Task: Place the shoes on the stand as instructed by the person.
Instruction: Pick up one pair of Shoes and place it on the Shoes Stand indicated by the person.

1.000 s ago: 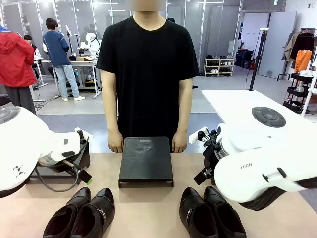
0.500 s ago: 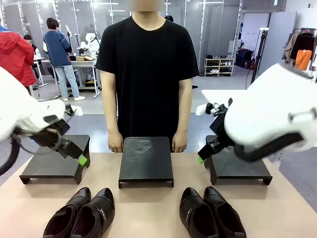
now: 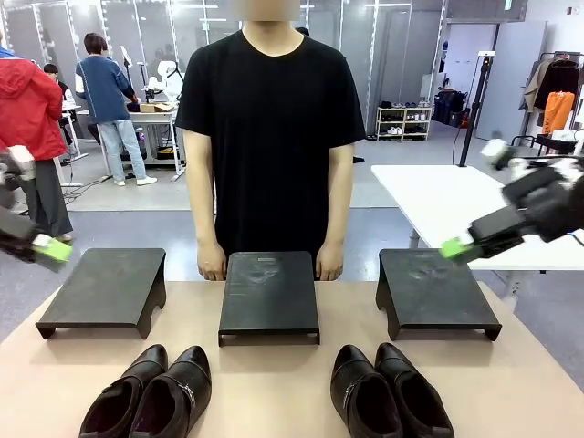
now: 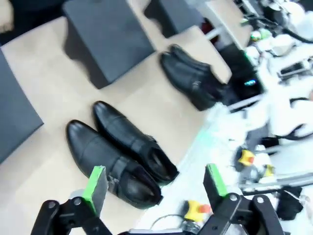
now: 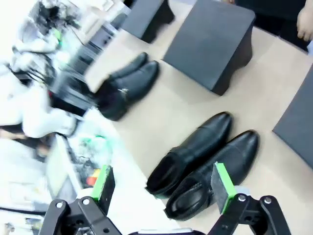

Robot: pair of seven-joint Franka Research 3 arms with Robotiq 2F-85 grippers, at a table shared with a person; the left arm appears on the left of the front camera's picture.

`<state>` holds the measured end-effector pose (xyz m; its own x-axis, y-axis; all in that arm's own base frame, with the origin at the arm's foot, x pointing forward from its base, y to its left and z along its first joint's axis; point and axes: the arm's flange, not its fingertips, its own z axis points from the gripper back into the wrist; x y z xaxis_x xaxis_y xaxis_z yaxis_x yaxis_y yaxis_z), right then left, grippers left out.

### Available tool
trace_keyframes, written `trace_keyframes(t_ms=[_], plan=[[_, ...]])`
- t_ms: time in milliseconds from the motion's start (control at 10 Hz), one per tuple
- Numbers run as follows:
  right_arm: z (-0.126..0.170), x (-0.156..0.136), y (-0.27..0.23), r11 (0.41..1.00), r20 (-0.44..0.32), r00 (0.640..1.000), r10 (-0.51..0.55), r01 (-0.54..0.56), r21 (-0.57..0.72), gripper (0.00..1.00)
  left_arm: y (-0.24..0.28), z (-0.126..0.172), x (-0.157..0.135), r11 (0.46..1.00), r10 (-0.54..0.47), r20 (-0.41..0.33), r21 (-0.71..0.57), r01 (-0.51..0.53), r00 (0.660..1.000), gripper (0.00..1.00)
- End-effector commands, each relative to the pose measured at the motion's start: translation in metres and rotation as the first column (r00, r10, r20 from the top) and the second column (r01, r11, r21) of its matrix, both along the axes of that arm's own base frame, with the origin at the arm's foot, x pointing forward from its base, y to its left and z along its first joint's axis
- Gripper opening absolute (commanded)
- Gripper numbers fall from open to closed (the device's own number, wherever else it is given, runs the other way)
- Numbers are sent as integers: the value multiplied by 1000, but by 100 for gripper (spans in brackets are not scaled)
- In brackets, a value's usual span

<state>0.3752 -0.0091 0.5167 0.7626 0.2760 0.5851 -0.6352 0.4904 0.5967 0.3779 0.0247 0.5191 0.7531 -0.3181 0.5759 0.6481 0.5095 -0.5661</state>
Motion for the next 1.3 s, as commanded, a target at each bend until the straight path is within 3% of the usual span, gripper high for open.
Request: trace_keyframes(t_ms=[0,200,500,700,1200], plan=[[-12,6,-58,984,-104,994,-40,57,166,100,49,0,-4,987,-52,-68,-156,41,996,100],[-24,-15,-121,945,-116,988,-98,129,299,100,113,-9,-24,965,25,-76,-259,-44,997,100],[-50,-65,-204,874,-174,944,-279,325,363,100,202,-46,-75,867,149,-95,-466,-176,984,100],[-62,-92,-244,841,-236,910,-342,408,355,100,234,-68,-105,818,218,-118,-520,-247,969,100],[-67,-129,-275,834,-250,878,-409,471,288,100,272,-81,-156,793,365,-168,-459,-400,916,100]])
